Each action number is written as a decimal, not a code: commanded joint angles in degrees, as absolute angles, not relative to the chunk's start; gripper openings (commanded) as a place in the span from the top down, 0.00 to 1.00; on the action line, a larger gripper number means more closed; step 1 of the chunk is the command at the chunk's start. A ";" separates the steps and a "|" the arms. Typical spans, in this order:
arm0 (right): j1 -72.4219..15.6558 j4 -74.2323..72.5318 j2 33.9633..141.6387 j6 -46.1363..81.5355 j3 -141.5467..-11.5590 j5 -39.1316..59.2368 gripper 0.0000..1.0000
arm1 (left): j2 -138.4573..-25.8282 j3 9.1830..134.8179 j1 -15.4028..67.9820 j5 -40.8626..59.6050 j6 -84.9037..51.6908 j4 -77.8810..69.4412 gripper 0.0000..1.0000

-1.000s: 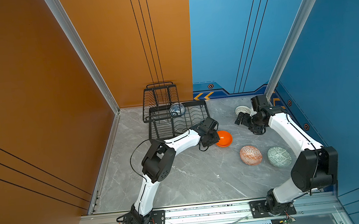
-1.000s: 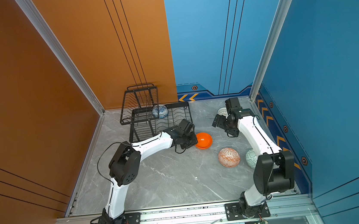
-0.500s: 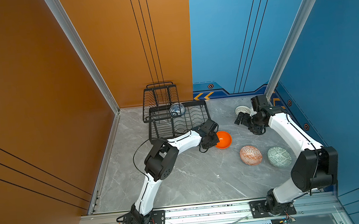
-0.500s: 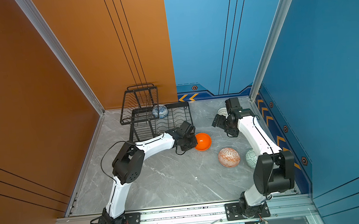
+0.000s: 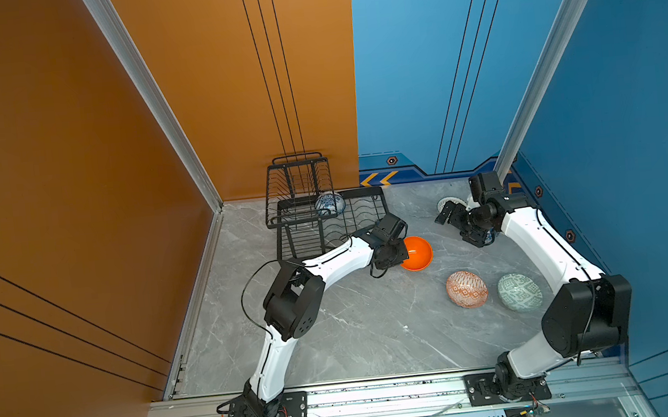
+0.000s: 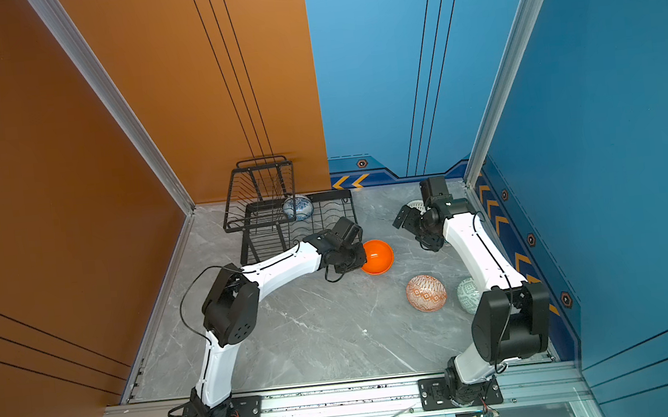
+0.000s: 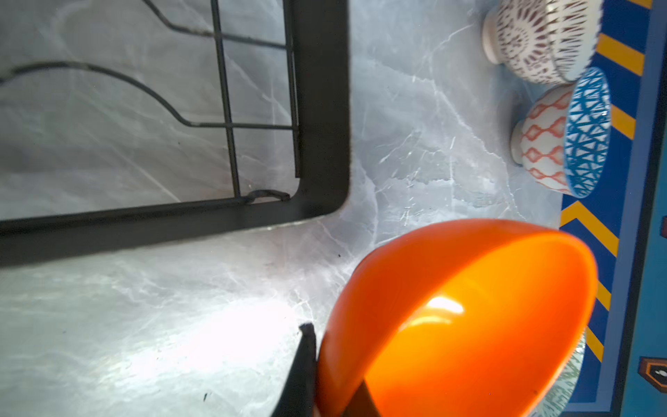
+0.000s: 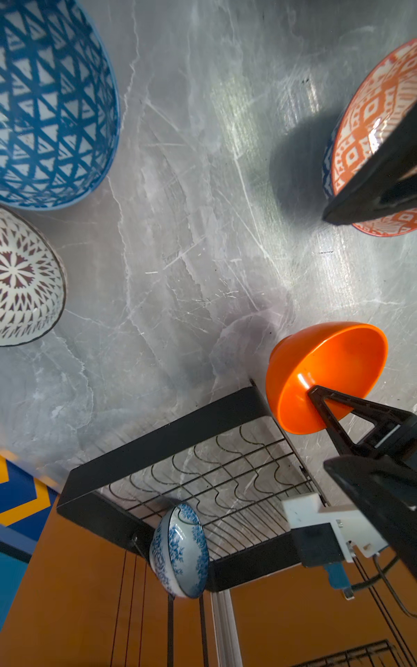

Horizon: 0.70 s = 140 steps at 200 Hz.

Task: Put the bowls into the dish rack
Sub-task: 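Grasp the rim of the orange bowl with the left gripper, then lift the orange bowl with the left gripper while the right gripper approaches it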

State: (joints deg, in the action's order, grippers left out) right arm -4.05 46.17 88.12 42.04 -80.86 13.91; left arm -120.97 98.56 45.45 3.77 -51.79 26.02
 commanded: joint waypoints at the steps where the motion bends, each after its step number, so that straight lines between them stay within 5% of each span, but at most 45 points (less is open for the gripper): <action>1: -3.69 47.81 85.37 47.73 -84.28 16.26 0.00 | -115.30 100.98 45.71 -2.04 -47.92 27.25 1.00; 69: -5.08 42.29 87.66 60.99 -97.61 23.75 0.00 | -110.45 105.85 45.87 -37.92 -30.16 20.94 1.00; 140: -12.00 33.04 98.03 71.93 -113.26 26.98 0.00 | -113.24 104.58 46.61 -54.26 0.67 -8.91 1.00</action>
State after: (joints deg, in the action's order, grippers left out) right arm -10.59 36.75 94.72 67.40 -109.14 24.86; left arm -111.77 105.71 45.69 -45.21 -15.81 7.33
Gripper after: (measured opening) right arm 0.998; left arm 0.098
